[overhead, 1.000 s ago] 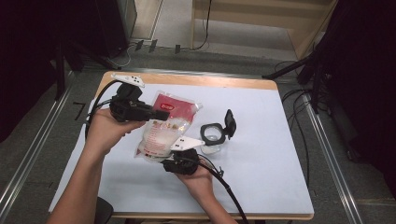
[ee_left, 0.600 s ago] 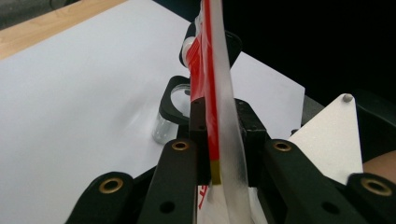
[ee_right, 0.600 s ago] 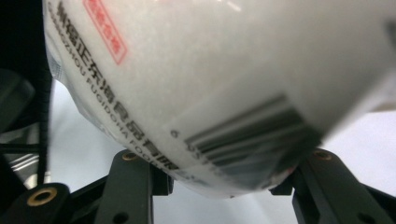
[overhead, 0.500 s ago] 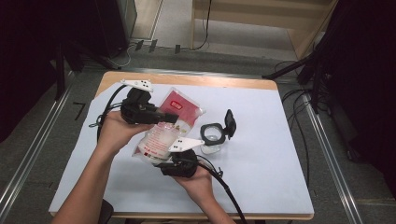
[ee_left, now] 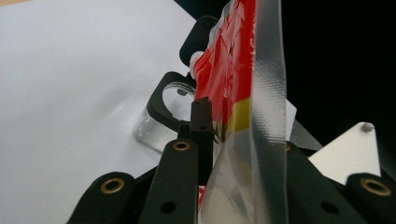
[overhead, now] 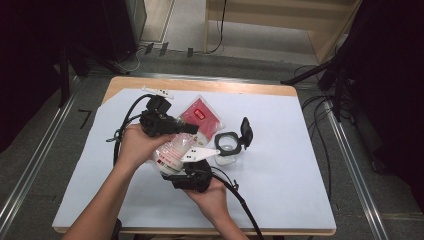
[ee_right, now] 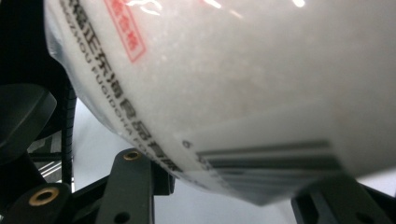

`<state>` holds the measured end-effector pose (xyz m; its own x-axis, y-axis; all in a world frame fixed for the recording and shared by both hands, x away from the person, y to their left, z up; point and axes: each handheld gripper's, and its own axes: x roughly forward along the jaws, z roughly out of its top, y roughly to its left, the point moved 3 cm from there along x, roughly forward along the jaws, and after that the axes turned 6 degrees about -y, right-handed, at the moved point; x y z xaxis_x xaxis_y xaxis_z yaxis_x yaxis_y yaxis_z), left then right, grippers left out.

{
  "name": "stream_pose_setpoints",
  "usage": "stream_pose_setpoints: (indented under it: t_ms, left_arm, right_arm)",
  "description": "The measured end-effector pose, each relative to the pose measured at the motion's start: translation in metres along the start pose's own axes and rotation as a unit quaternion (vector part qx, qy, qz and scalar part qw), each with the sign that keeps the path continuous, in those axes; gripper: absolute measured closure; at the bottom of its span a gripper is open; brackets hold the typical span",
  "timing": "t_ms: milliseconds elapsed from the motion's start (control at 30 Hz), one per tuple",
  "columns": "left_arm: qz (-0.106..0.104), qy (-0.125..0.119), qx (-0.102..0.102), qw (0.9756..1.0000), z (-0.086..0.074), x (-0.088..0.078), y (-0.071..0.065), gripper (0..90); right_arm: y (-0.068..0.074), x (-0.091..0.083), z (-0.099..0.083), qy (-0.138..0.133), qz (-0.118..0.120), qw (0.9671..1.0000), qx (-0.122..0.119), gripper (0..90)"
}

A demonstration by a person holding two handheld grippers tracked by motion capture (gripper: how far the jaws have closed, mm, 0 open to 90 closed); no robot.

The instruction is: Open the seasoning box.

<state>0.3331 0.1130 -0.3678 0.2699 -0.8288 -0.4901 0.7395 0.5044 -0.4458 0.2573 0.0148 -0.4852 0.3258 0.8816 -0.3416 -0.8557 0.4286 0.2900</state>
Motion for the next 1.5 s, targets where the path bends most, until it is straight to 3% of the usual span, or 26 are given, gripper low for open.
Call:
stream_pose_setpoints:
  t_ms: [67,200,267,333,467,567,667,833,867,967,1000,1100,1267,1500]
  left_arm:
    - [0.005,0.003,0.001,1.0000,0.000,0.001,-0.002,82.8]
    - [0.015,0.010,-0.009,0.9998,0.001,0.003,-0.005,83.0]
    - [0.023,0.017,-0.003,0.9996,0.001,0.005,-0.007,82.3]
    - [0.026,0.025,0.007,0.9993,0.000,0.010,-0.010,79.9]
    - [0.026,0.031,0.018,0.9990,-0.001,0.011,-0.011,77.5]
    - [0.021,0.034,0.017,0.9991,-0.001,0.010,-0.011,72.5]
    - [0.018,0.042,0.028,0.9986,0.000,0.009,-0.014,70.2]
    - [0.016,0.048,0.018,0.9986,-0.001,0.014,-0.015,68.3]
    - [0.019,0.052,0.018,0.9983,-0.001,0.015,-0.015,71.4]
    - [0.020,0.067,0.009,0.9975,-0.003,0.018,-0.016,75.4]
    - [0.022,0.071,0.004,0.9972,-0.003,0.019,-0.017,76.5]
    - [0.023,0.072,-0.003,0.9971,-0.002,0.020,-0.016,76.0]
    - [0.023,0.068,-0.001,0.9974,-0.002,0.020,-0.015,67.9]
    - [0.021,0.065,0.004,0.9976,0.000,0.015,-0.017,64.8]
  right_arm:
    - [0.001,0.000,0.000,-0.002,-0.001,1.0000,0.002,55.3]
    - [0.006,0.002,0.000,0.003,-0.018,0.9996,-0.019,52.1]
    - [0.009,0.004,0.000,0.004,-0.024,0.9995,-0.017,52.5]
    - [0.010,0.005,0.000,0.001,-0.020,0.9998,0.004,58.2]
    - [0.011,0.006,-0.001,0.002,-0.022,0.9997,0.010,59.0]
    - [0.009,0.004,-0.002,-0.005,-0.016,0.9995,0.026,59.6]
    - [0.008,0.001,-0.002,-0.017,-0.010,0.9990,0.041,60.0]
    - [0.008,0.000,-0.002,-0.027,-0.006,0.9981,0.055,60.1]
    - [0.010,0.000,-0.001,-0.026,-0.010,0.9985,0.048,60.0]
    - [0.017,0.003,-0.002,-0.005,-0.037,0.9993,-0.005,56.8]
    - [0.020,0.004,-0.003,-0.004,-0.040,0.9991,-0.010,56.6]
    - [0.021,0.005,-0.003,-0.009,-0.037,0.9993,0.000,59.1]
    - [0.015,0.006,-0.004,-0.003,-0.025,0.9992,0.031,60.7]
    - [0.012,0.004,-0.003,-0.012,-0.012,0.9980,0.062,60.7]
